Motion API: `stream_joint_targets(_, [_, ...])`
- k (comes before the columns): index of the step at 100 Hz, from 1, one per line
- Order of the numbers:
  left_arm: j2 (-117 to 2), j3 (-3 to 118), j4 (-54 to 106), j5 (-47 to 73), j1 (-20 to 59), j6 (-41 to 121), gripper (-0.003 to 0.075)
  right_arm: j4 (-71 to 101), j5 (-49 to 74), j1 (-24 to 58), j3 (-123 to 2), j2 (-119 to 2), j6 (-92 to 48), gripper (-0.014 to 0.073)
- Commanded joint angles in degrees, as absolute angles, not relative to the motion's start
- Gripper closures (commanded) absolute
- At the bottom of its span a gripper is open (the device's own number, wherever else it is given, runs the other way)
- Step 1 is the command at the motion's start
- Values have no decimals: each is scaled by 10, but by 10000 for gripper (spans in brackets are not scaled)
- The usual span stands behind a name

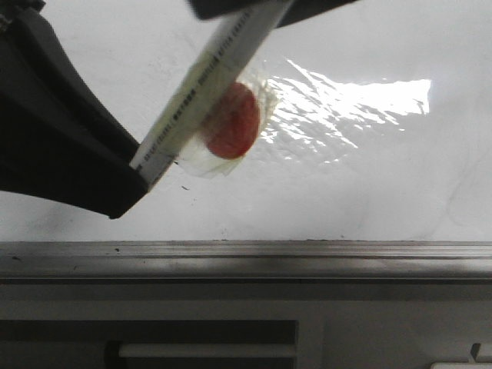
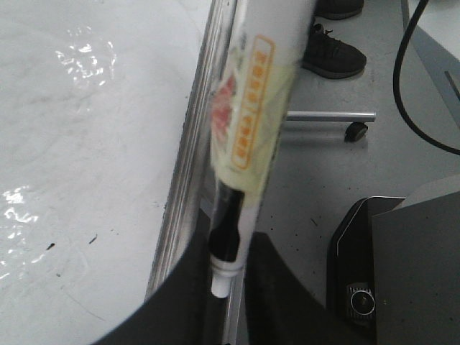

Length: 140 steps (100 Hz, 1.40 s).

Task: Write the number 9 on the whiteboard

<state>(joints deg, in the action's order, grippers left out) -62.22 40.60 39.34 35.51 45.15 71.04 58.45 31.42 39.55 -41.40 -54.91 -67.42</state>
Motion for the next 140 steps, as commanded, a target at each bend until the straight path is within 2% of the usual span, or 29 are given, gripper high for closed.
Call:
stream_joint_targets(1, [-611,425,411,340,454,710,741,616,267,415,-444,-566,-686,123])
stream_joint_targets(18, [-611,425,411,340,454,710,741,625,257,423,-452,-600,-686,123])
stream_joint_targets(25, [-611,425,411,340,454,710,741,625,263,423,-452,-609,-686,155])
stream_joint_targets(46, [-611,425,411,340,454,710,741,625,265,423,-452,-628,-686,435])
stream_joint_targets(58, [-611,425,411,340,454,710,741,618,278,423,-452,-634,-686,663])
stream_joint_targets(77, [-611,425,428,340,453,708,736,612,300,422,-454,-634,-678,652])
stream_joint_targets(82, [-607,425,443,340,451,706,704,601,311,422,-461,-634,-662,652])
stream_joint_targets(89, [-599,425,456,340,450,690,601,537,338,422,-482,-634,-605,652])
stream_joint_targets(101, [-566,425,456,340,450,631,342,318,414,422,-549,-634,-422,652])
stream_joint_targets(109, [-537,425,455,340,450,605,249,198,494,422,-608,-634,-318,652])
stream_joint_targets(117, [-504,422,452,340,450,588,255,114,566,422,-673,-634,-232,652])
stream_joint_targets(128, [-446,397,450,317,447,572,325,39,629,425,-740,-632,-140,651])
stream_joint_targets(140, [-375,347,450,238,432,507,416,-30,569,450,-744,-605,-93,629])
